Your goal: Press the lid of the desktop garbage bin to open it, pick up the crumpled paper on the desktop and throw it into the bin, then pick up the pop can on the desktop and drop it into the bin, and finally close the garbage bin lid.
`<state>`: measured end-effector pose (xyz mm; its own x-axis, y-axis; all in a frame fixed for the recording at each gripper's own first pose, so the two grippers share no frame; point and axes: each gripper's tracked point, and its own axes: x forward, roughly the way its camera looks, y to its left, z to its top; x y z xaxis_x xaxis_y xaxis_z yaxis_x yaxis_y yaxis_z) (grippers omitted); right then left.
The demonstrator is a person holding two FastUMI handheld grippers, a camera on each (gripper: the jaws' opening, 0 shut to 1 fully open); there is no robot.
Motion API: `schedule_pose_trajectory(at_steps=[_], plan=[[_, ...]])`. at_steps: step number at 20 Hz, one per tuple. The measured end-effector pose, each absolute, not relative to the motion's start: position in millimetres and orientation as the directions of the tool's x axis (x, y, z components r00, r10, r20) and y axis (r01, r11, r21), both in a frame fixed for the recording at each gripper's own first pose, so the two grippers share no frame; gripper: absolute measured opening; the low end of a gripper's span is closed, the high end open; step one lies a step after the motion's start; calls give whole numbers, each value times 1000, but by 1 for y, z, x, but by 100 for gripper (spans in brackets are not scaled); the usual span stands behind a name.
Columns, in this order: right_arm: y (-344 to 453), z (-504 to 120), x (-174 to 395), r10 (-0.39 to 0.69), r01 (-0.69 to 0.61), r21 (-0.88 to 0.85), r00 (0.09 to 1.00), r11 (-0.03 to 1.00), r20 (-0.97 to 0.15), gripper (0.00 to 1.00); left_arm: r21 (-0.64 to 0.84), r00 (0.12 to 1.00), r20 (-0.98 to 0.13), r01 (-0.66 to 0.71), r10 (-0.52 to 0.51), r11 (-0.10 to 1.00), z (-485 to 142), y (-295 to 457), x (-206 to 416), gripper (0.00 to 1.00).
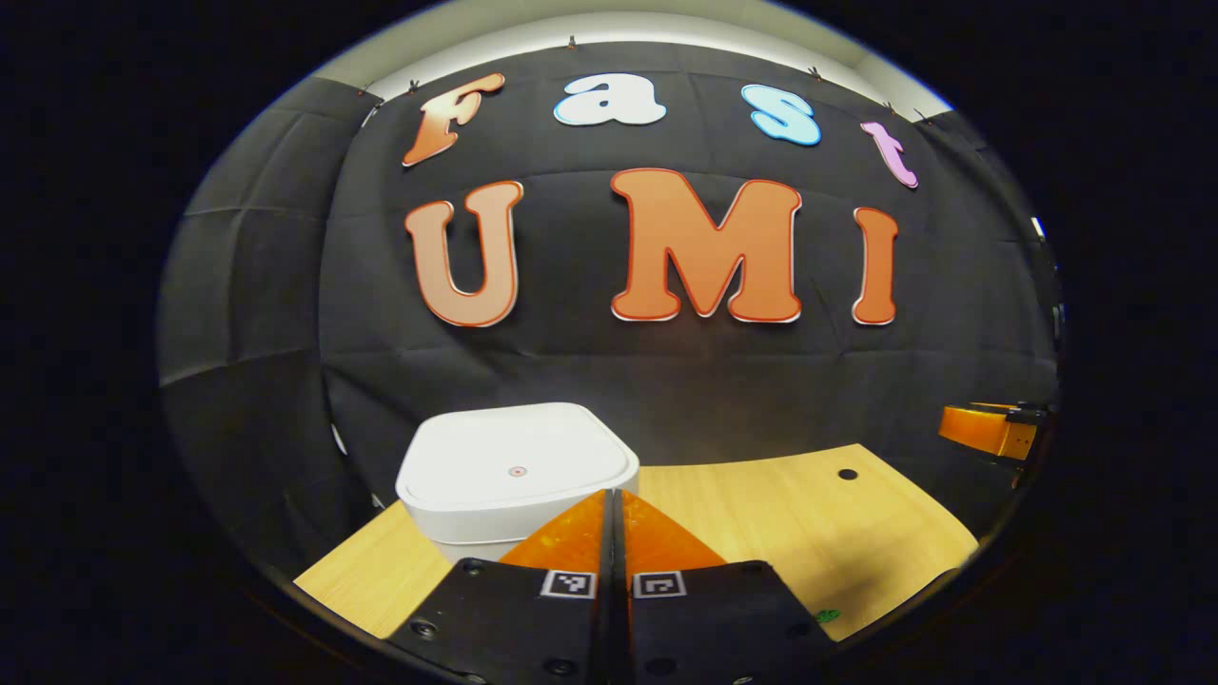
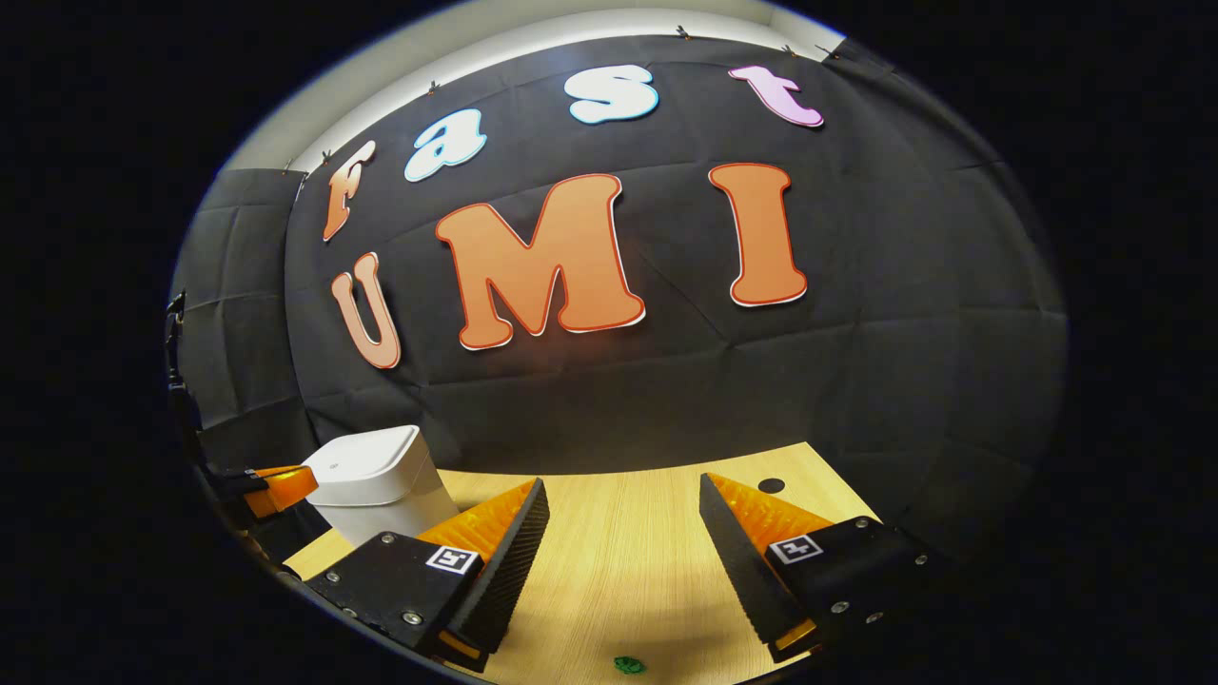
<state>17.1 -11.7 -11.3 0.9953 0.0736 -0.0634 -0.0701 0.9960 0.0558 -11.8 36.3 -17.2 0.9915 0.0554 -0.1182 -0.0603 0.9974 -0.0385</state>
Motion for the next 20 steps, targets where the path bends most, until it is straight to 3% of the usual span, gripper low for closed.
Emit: schedule_pose_trajectory(at_steps=[8,15,20], plan=[[-11,-11,18,80,-76,47,994,996,-73,95,-82,974,-214,-88,68,993,10,67,-5,0],[-7,-13,22,84,-81,37,992,996,-96,95,-155,954,-299,-54,6,986,31,98,28,0],[-11,-26,26,72,-68,29,988,997,-138,95,-100,932,-364,-50,11,994,15,124,52,0]])
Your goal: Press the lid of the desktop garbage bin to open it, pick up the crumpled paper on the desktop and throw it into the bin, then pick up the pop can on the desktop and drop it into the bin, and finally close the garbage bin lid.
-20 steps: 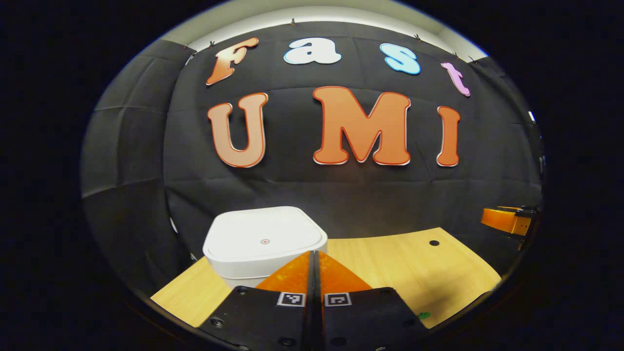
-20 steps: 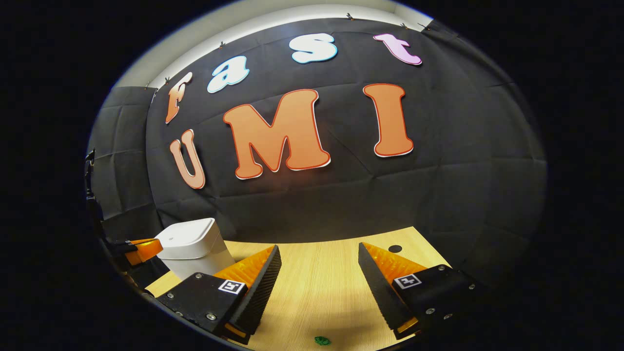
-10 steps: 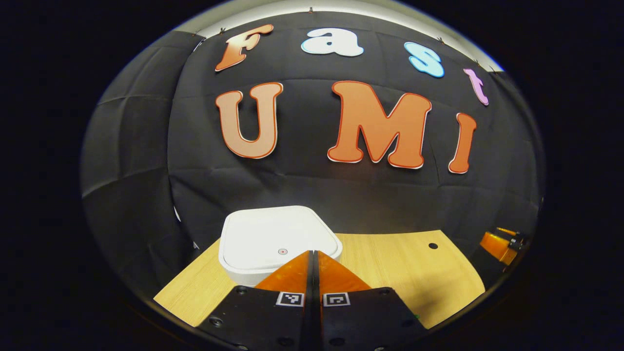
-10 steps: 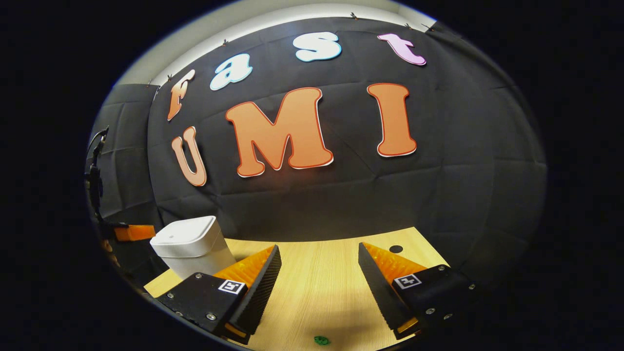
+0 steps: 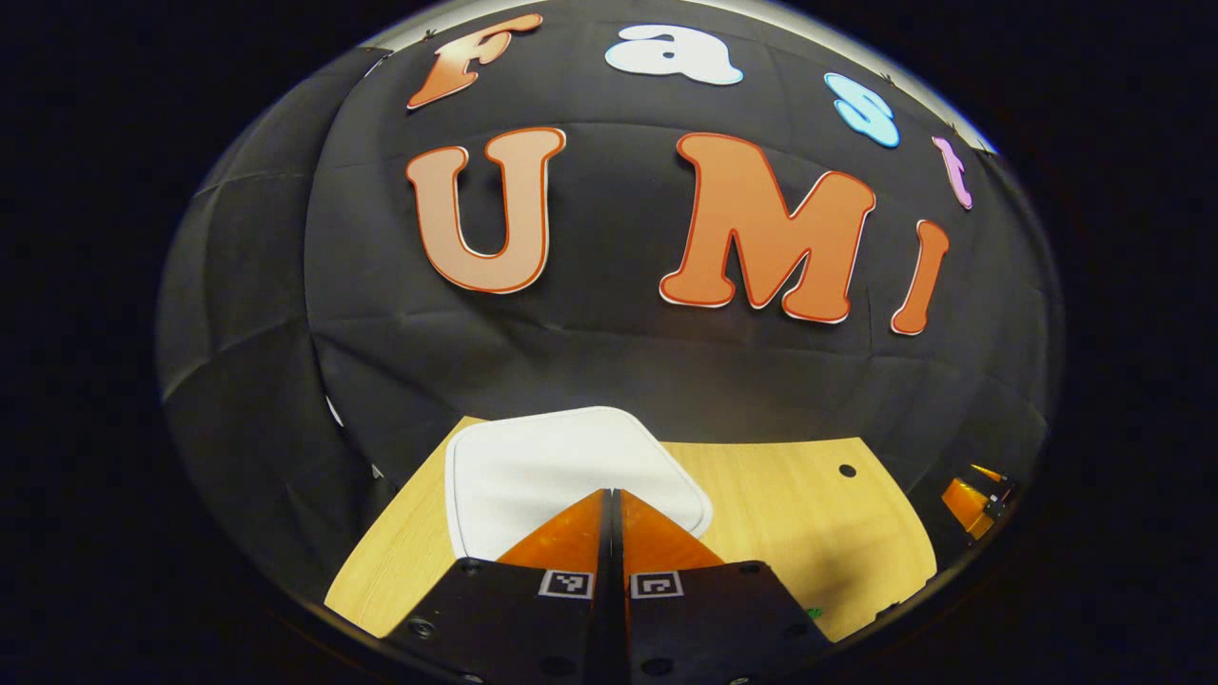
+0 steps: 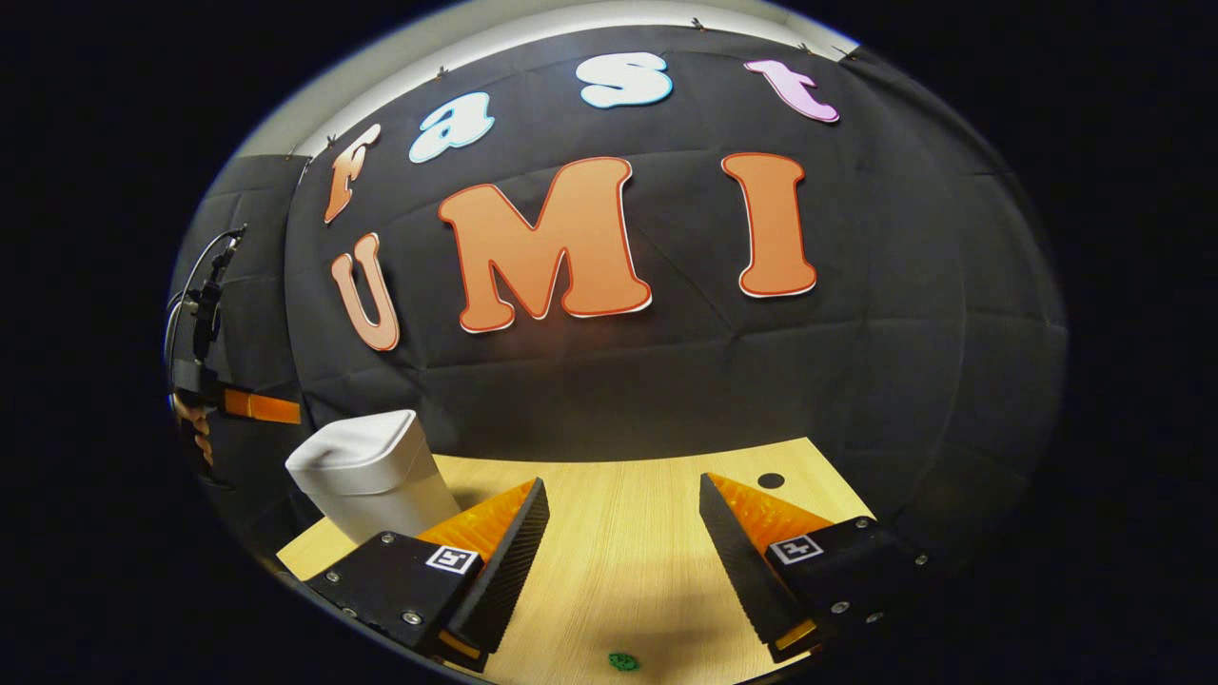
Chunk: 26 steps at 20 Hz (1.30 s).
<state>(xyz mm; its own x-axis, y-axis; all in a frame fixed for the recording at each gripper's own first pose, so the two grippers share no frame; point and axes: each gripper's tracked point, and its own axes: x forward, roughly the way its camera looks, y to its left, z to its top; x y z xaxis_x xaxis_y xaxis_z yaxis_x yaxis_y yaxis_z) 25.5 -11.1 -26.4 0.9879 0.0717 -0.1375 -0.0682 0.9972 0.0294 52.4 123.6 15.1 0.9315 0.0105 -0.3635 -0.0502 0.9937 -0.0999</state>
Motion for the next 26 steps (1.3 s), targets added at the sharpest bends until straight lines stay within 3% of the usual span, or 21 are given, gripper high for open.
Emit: schedule_pose_trajectory(at_steps=[8,10,19,22,26], plan=[[-19,-46,32,41,-29,64,980,998,-195,95,-76,873,-488,-49,6,996,-28,132,65,0],[-20,-46,33,35,-23,61,981,998,-193,95,-92,824,-567,-62,-1,994,-47,132,55,0],[-11,-38,34,53,-38,88,984,995,-172,95,-142,872,-490,-68,-10,988,-43,133,61,1],[-16,-29,32,47,-36,75,988,997,-149,95,-69,889,-453,-115,71,991,-28,147,64,0],[-21,-24,30,32,-23,68,990,997,-141,95,-82,959,-278,-88,62,993,40,131,56,0]])
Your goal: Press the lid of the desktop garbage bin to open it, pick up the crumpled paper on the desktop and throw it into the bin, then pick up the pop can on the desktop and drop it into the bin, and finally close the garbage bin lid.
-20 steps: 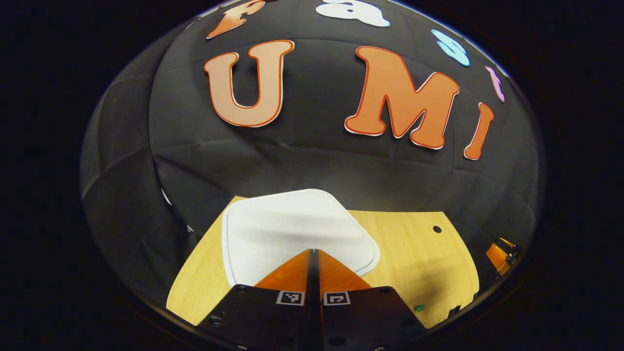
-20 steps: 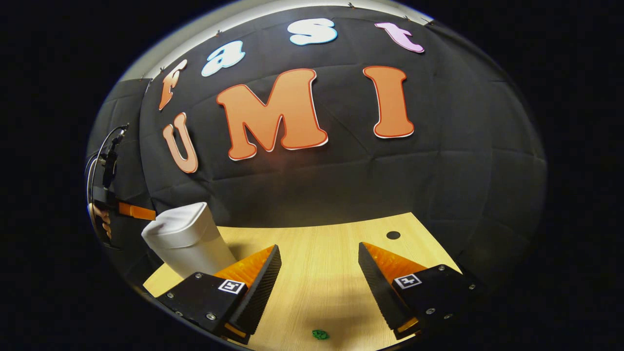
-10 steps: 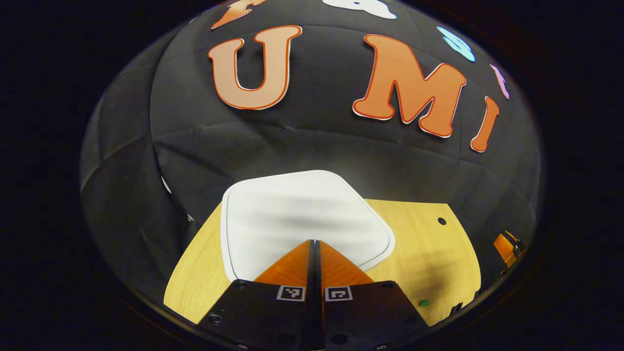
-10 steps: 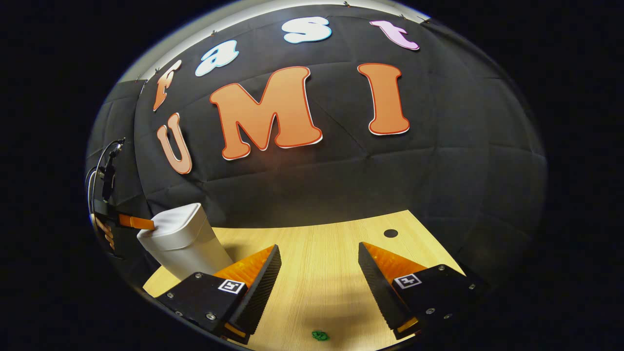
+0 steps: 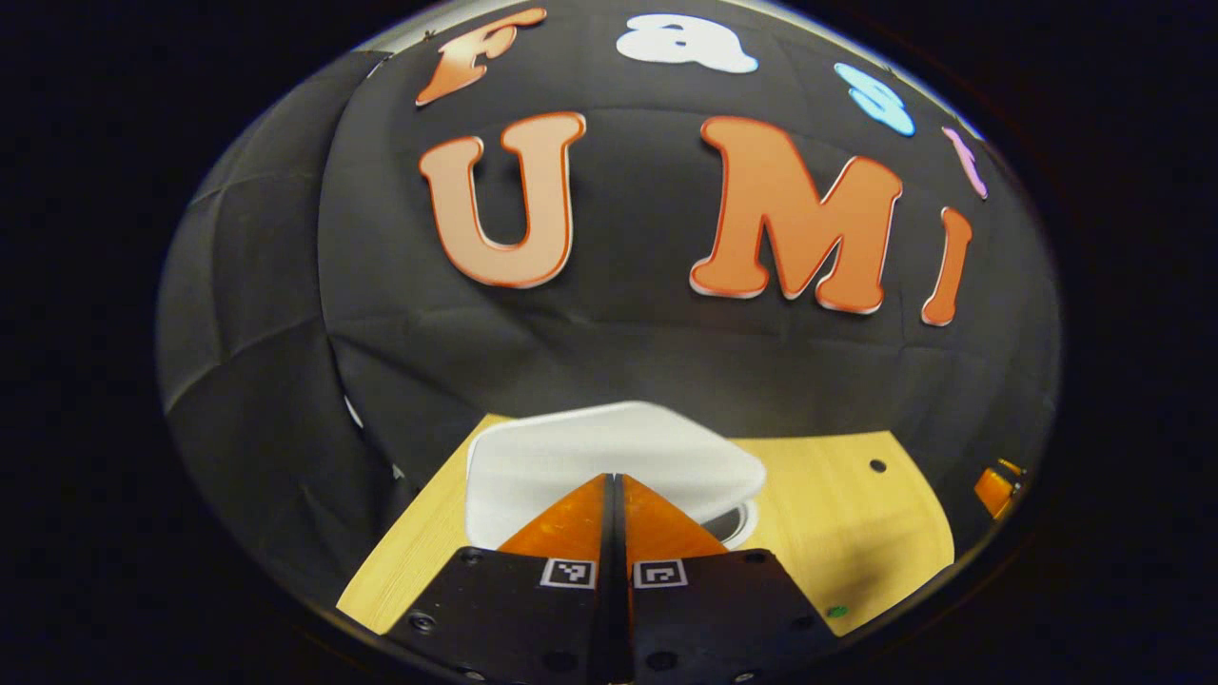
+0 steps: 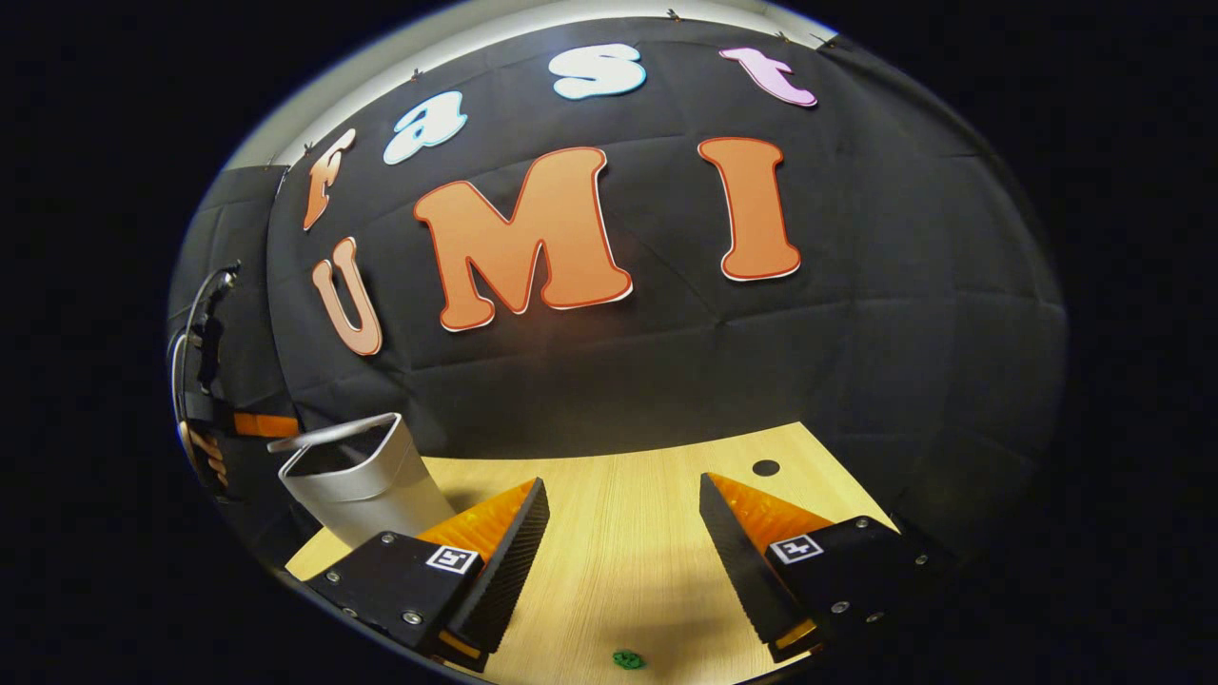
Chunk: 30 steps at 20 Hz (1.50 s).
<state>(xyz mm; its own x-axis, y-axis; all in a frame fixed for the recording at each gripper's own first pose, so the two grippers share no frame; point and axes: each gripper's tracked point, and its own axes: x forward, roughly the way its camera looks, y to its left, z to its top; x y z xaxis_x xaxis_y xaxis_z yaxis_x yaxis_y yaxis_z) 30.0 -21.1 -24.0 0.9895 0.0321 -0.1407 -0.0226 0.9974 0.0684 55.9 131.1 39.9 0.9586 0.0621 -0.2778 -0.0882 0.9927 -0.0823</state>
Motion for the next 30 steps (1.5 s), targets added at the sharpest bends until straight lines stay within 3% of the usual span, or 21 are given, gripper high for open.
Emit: schedule_pose_trajectory(at_steps=[1,4,13,17,23,30], plan=[[-21,-23,30,32,-23,67,990,997,-139,95,-85,978,-199,-74,56,994,63,125,57,0],[-19,-23,27,35,-27,61,990,998,-138,95,-30,989,-129,-78,73,997,87,119,41,0],[-15,-19,18,47,-39,67,991,997,-128,95,-206,999,-33,-24,17,978,91,85,19,0],[-17,-19,13,43,-35,68,992,997,-122,95,-182,996,-72,-56,44,982,72,87,14,0],[-20,-21,4,40,-31,75,992,997,-124,95,-147,995,-98,-34,19,989,47,75,7,0],[-28,-16,-5,40,-29,93,993,995,-111,95,-205,989,-143,12,-42,979,16,56,4,3]])
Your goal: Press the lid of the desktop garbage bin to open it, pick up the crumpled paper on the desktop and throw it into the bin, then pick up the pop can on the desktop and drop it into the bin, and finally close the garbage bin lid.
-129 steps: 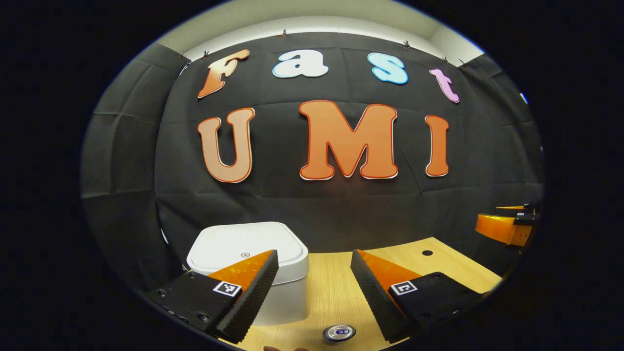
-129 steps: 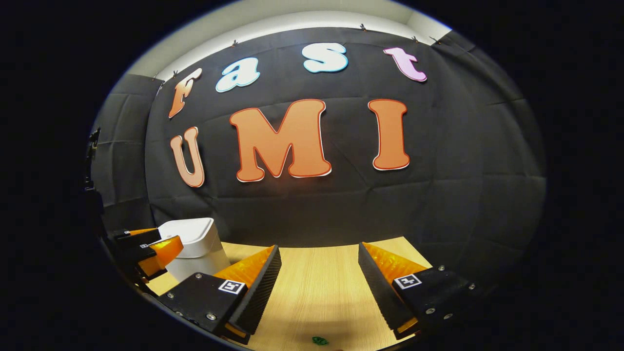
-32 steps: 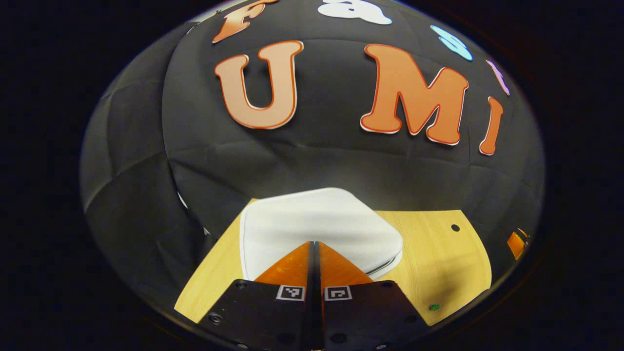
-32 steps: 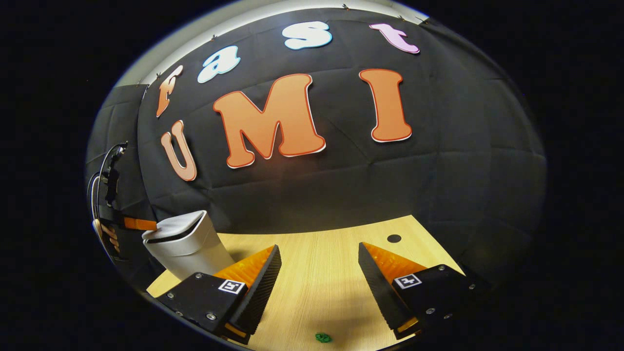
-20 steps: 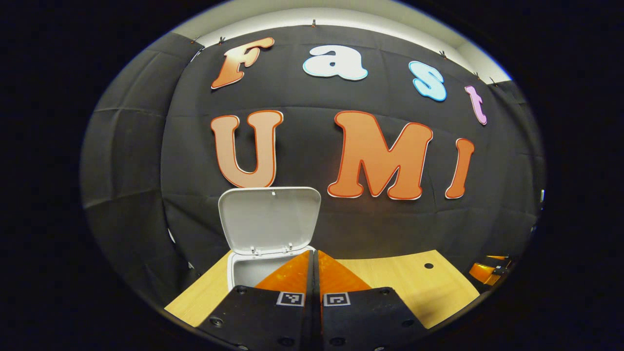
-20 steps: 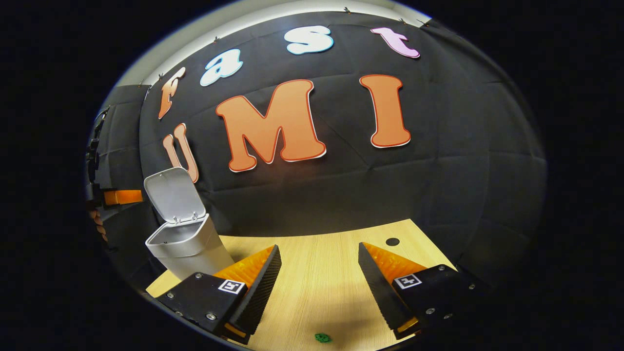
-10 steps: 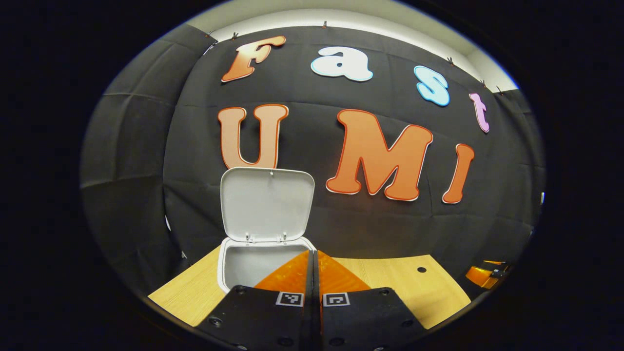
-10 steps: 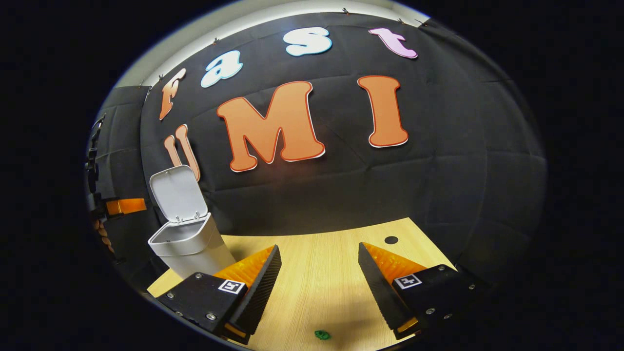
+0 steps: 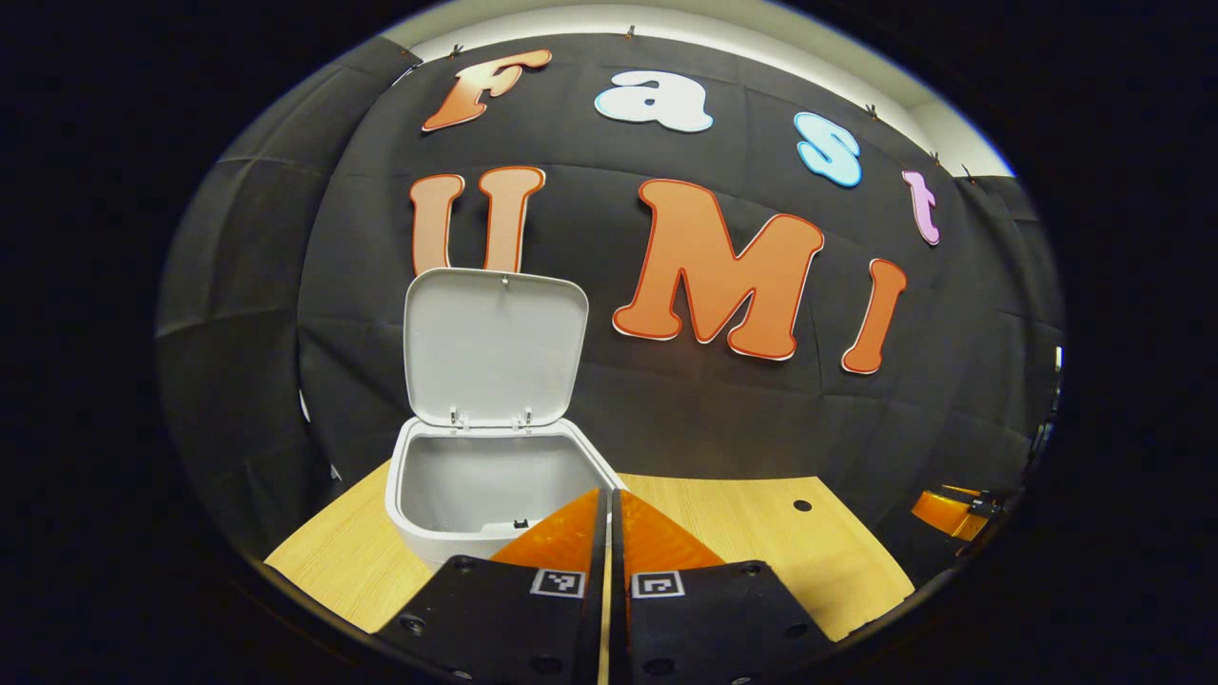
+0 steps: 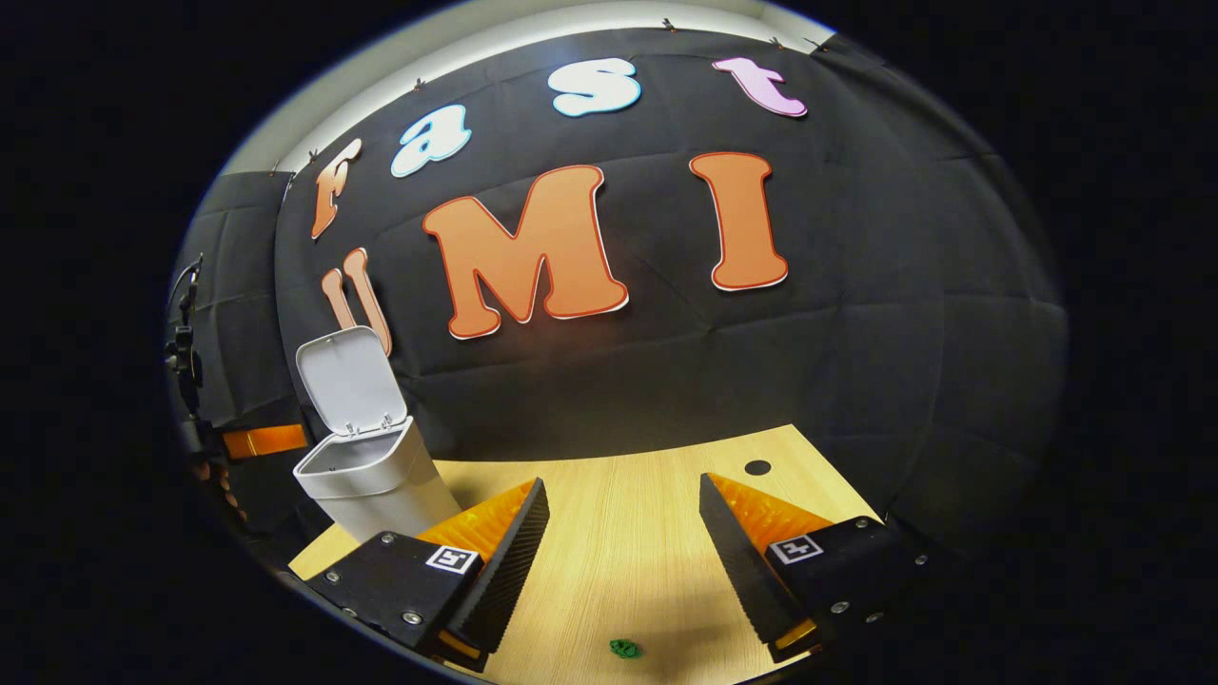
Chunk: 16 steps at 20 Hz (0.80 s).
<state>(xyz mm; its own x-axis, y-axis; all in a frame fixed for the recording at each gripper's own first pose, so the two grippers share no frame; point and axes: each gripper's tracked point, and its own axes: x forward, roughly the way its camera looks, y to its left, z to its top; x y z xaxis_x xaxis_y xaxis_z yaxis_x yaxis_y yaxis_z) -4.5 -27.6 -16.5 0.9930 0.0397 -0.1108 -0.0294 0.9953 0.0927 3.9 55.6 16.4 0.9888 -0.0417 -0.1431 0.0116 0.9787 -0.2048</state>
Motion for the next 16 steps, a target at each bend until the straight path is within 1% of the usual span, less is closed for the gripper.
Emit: schedule_pose_trajectory(at_steps=[1,2,4,5,8,9,11,12,14,16], plan=[[-29,-16,-6,44,-33,102,993,994,-109,95,-205,988,-146,16,-46,979,15,53,3,5],[-28,-15,-7,48,-37,109,993,993,-105,95,-205,987,-148,23,-55,978,12,50,3,14],[-27,-12,-7,57,-46,106,994,993,-96,95,-205,986,-152,29,-61,978,9,47,2,29],[-26,-12,-8,61,-53,93,994,994,-92,95,-205,986,-151,39,-71,978,9,44,3,31],[-23,-10,-7,78,-74,53,993,996,-89,95,-192,988,-138,37,-64,981,9,43,2,96],[-22,-11,-5,83,-78,51,992,996,-95,95,-184,988,-140,38,-64,982,9,42,4,96],[-21,-16,-2,92,-86,53,989,995,-118,95,-174,987,-150,36,-63,984,6,42,6,92],[-23,-20,-2,88,-82,48,988,995,-130,95,-177,986,-154,41,-69,983,3,41,7,92],[-23,-28,0,94,-93,15,984,996,-150,95,-198,981,-171,59,-94,978,-3,39,7,92],[-26,-50,1,93,-103,-41,975,994,-203,95,-207,976,-190,70,-111,976,-12,38,8,92]])
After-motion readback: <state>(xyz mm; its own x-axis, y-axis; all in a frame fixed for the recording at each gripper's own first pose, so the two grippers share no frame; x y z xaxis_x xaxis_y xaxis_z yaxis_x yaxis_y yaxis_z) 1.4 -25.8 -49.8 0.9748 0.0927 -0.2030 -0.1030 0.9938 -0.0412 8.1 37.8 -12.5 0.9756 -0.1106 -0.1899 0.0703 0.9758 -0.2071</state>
